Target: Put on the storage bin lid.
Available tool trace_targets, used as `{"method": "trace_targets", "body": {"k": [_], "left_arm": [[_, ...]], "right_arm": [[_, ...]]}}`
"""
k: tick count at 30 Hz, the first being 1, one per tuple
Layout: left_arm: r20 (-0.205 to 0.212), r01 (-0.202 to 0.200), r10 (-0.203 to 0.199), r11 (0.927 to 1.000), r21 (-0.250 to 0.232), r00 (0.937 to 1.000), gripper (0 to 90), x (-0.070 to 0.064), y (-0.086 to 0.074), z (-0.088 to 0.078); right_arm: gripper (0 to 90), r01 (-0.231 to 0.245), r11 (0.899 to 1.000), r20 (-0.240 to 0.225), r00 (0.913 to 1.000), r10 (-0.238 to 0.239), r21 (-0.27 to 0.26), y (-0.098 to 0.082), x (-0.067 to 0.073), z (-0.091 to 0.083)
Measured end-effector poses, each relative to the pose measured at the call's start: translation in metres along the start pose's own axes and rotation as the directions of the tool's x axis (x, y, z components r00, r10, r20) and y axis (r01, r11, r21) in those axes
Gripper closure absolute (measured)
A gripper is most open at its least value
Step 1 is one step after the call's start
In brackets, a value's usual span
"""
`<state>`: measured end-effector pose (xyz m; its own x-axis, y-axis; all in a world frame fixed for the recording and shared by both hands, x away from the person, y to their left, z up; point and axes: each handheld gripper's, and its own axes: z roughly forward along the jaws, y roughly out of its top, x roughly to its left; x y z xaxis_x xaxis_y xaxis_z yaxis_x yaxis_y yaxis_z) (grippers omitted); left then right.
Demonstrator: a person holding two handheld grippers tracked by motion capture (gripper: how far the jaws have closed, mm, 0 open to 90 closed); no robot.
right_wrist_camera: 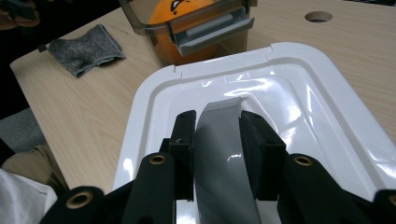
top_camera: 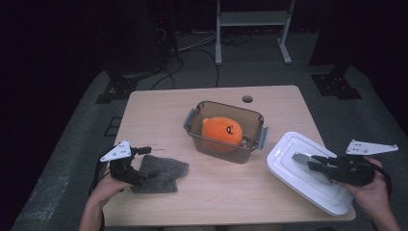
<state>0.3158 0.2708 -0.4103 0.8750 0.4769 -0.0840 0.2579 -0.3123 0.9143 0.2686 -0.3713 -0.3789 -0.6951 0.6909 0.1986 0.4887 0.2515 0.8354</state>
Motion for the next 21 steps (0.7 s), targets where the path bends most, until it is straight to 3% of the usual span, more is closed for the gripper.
{"method": "trace_targets", "body": {"k": [9, 21], "left_arm": [[-0.001, 0.0, 0.0, 1.0, -0.002, 1.0, 2.8, 0.0, 0.0, -0.001], [0.004, -0.003, 0.003, 1.0, -0.001, 1.0, 2.8, 0.0, 0.0, 0.0]], "right_arm": [[66.2, 0.024, 1.0, -0.014, 0.9996, -0.024, -0.007, 0.014, 0.007, -0.006], [66.2, 0.07, 0.997, -0.044, 0.9964, -0.072, -0.033, 0.048, 0.018, -0.01]]}}
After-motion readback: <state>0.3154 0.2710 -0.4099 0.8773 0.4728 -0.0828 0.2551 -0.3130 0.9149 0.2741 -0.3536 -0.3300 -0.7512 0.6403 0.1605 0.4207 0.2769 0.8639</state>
